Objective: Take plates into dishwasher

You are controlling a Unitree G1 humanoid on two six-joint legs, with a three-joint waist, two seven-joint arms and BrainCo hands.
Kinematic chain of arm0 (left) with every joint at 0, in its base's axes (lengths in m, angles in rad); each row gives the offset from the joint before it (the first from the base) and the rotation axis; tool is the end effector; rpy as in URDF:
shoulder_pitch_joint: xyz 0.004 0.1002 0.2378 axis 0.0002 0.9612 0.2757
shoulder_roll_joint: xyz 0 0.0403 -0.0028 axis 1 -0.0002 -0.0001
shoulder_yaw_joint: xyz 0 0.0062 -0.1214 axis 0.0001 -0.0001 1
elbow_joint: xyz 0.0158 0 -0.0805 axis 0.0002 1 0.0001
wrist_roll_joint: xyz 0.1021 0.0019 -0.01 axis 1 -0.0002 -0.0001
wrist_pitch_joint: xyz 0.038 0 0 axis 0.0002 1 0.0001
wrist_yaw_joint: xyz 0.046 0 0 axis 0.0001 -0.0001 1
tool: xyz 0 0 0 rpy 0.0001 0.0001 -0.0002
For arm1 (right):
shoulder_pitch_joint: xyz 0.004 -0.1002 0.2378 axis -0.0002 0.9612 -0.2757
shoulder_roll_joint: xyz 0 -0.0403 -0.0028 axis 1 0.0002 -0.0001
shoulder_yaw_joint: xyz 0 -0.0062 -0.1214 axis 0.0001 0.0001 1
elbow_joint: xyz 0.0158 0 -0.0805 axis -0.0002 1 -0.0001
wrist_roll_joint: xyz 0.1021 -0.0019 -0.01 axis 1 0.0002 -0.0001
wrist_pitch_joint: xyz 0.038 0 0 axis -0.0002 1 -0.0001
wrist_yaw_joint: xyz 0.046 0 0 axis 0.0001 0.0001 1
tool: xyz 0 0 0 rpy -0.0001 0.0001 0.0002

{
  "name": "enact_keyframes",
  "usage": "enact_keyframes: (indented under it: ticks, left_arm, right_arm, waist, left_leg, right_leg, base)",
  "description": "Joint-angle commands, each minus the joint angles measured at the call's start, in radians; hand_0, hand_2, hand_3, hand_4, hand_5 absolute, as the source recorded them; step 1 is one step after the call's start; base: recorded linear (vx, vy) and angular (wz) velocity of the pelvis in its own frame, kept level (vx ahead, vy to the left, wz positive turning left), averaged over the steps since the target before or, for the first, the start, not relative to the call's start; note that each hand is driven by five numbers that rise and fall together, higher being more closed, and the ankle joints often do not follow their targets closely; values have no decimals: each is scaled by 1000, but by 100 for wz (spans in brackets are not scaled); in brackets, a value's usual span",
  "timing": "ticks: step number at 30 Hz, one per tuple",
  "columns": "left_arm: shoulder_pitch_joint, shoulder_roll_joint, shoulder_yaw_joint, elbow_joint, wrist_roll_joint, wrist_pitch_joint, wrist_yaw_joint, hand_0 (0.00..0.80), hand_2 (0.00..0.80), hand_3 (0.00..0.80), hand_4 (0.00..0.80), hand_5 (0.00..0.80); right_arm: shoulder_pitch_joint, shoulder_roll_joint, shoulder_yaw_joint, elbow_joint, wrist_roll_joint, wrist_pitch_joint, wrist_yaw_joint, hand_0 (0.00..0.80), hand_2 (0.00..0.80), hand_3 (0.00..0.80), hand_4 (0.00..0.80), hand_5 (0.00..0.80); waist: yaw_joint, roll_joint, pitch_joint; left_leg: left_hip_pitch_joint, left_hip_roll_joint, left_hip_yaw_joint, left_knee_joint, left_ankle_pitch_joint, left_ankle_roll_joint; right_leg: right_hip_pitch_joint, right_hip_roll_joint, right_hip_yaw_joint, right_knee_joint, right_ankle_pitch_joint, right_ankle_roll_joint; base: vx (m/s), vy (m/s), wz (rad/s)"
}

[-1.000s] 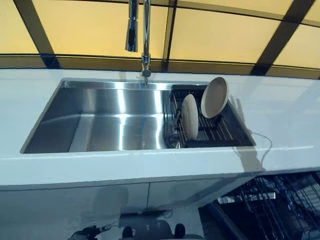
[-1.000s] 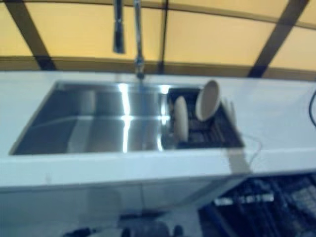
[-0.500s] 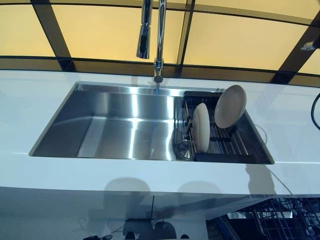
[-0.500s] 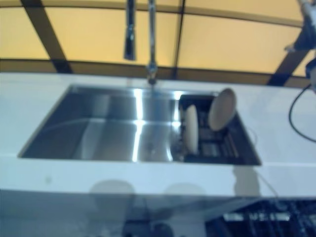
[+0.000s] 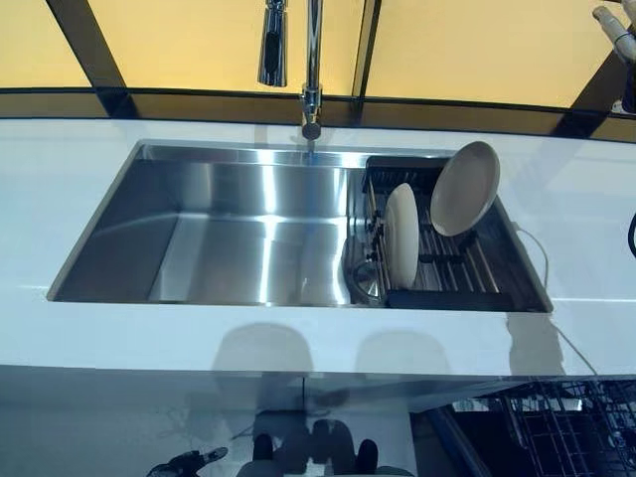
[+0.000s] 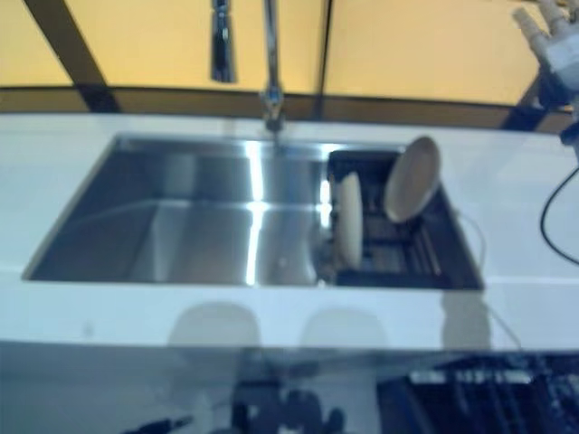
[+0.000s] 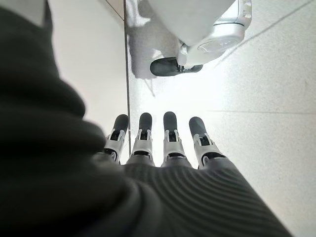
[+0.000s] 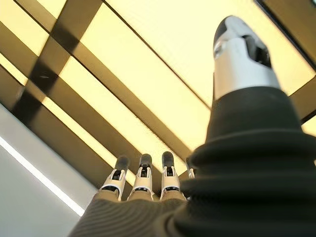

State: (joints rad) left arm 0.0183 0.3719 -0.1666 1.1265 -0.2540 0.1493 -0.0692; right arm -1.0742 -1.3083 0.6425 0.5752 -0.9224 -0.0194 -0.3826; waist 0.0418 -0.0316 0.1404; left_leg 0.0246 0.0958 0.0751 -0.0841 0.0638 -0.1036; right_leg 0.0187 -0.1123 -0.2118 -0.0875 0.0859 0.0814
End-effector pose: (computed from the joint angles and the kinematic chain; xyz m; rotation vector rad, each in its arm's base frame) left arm 0.0764 0.2713 -0.1197 0.1405 1.2871 0.1663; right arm 0.2911 -0.3476 0.3058 -2.2830 -0.4557 -0.5906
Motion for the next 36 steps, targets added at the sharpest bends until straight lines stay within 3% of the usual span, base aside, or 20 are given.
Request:
enact_keyframes:
  ticks: [1, 10, 36]
  left_arm:
    - [-36, 44, -19, 46, -8, -10, 6, 0, 0, 0, 0, 0]
    - [-51, 51, -8, 48, -14, 0, -7, 0, 0, 0, 0, 0]
    - [-99, 45, -49, 11, -95, -1, -5, 0, 0, 0, 0, 0]
  right_arm:
    - [-60, -35, 29, 10, -89, -10, -45, 0, 0, 0, 0, 0]
    - [-71, -21, 49, -4, -175, -19, -16, 0, 0, 0, 0, 0]
    - [-133, 48, 93, -20, -193, -1, -68, 0, 0, 0, 0, 0]
  waist:
    - [11, -26, -29]
    - [7, -20, -6]
    - [1, 16, 93]
  left_leg:
    - [16, -16, 3, -1, -28, 25]
    - [-16, -12, -4, -3, -26, 22]
    - [-109, -6, -19, -3, 6, 11]
  right_leg:
    - [31, -40, -13, 5, -2, 78]
    - [0, -28, 8, 0, -9, 73]
    - [-90, -12, 40, 0, 4, 65]
  base:
    - [58, 5, 0]
    - [-35, -16, -1]
    - [-49, -20, -1]
